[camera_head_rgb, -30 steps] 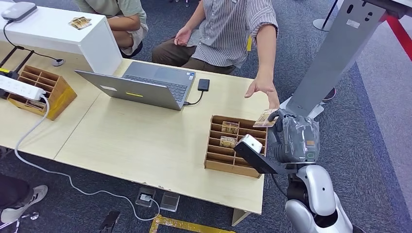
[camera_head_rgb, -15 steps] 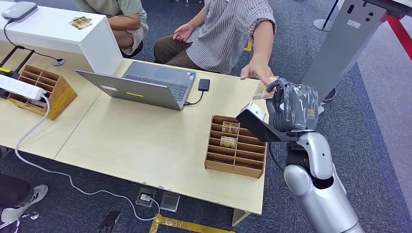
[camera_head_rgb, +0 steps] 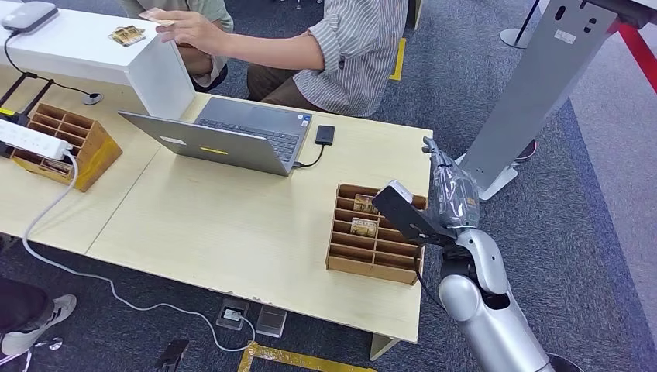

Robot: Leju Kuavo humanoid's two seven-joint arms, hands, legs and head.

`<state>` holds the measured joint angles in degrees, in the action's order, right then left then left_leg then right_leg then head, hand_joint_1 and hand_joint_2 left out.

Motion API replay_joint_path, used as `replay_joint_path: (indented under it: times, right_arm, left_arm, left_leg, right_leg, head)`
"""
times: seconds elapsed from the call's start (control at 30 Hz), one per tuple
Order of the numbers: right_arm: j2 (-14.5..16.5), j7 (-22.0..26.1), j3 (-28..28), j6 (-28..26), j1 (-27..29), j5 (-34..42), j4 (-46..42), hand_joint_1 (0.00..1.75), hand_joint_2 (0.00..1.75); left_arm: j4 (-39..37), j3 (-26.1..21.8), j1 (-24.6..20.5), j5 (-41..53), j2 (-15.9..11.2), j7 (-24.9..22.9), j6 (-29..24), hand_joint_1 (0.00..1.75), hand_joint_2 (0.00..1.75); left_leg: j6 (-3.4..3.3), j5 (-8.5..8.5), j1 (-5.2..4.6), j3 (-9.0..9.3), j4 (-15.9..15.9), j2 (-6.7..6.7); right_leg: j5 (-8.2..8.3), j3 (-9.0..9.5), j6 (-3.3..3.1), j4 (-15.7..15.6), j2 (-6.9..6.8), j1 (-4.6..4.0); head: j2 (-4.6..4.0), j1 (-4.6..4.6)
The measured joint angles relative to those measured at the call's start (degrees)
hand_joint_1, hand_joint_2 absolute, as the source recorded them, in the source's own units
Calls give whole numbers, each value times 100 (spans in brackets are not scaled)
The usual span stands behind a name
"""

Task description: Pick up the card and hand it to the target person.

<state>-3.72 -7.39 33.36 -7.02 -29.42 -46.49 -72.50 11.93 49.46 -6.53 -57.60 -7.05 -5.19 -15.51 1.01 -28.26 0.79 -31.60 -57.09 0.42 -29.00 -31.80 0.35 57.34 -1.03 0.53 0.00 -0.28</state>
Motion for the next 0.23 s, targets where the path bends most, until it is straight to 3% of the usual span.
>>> replay_joint_path:
  times: [0.23]
  right_arm:
    - [-553, -336, -111, 504, 1141, 987, -1503, 0, 175]
  left_arm:
    - [0, -5, 31, -149, 77, -99, -272, 0, 175]
  left_leg:
    - [2, -6, -1, -1, 0, 1]
  right_leg:
    - [-1, 1, 0, -4, 2, 1]
  head:
    - [0, 2]
